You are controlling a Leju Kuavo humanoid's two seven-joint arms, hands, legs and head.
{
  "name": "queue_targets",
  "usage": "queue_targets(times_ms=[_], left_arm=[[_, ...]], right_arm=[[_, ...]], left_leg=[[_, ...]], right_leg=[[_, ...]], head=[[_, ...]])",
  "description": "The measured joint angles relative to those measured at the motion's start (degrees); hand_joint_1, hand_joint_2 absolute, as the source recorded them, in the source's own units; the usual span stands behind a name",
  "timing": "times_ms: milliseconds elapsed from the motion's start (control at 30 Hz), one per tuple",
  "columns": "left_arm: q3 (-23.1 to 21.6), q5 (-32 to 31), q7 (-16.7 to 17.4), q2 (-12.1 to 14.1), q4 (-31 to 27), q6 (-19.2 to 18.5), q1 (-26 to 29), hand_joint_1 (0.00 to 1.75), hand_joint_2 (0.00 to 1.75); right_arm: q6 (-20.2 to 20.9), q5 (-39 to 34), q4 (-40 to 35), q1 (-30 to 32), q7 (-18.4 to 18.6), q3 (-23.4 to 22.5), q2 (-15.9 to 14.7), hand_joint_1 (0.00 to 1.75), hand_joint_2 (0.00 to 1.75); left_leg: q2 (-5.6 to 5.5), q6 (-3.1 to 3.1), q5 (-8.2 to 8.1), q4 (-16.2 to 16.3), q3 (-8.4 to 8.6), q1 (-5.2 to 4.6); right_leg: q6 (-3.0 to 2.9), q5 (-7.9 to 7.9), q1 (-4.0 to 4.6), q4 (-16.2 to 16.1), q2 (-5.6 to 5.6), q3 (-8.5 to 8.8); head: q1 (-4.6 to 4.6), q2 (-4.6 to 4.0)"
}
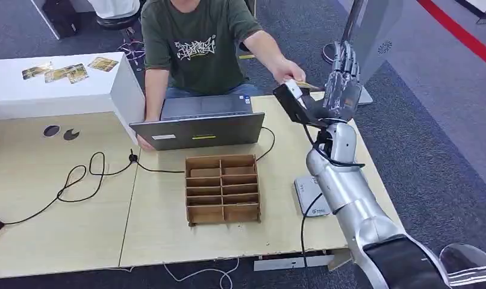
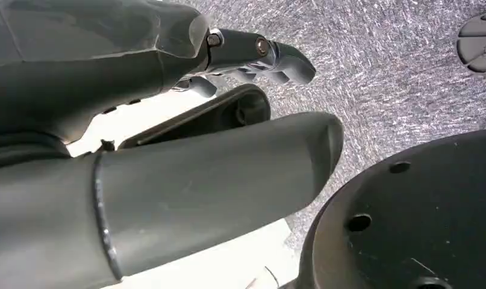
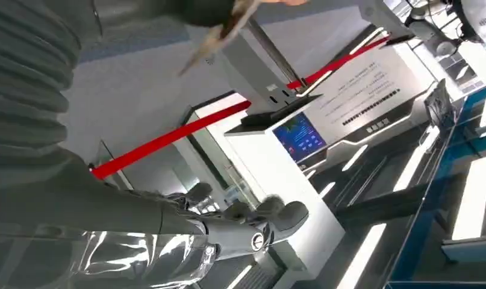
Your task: Pass the card to the sensor for recognition and then transmit it.
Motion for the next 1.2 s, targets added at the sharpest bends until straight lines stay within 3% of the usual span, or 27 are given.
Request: queue_targets(times_ms=[733, 1200], left_arm=[[0.0, 0.3, -0.3, 0.0, 0.0, -0.2, 0.1, 0.0, 0.0], [0.0, 0.7, -0.3, 0.0, 0.0, -0.3, 0.2, 0.0, 0.0]], right_arm=[[0.1, -3.6, 1.3, -0.3, 0.2, 0.4, -0.5, 1.75, 1.75], [0.9, -11.0, 1.3, -0.3, -1.0, 0.5, -0.6, 1.75, 1.75]], left_leg=[[-0.01, 0.0, 0.0, 0.0, -0.01, 0.0], [-0.01, 0.0, 0.0, 0.0, -0.01, 0.0]], right_leg=[[0.0, 0.0, 0.0, 0.0, -0.01, 0.0], [0.0, 0.0, 0.0, 0.0, -0.02, 0.01]], head=[[0.0, -0.02], [0.0, 0.0]])
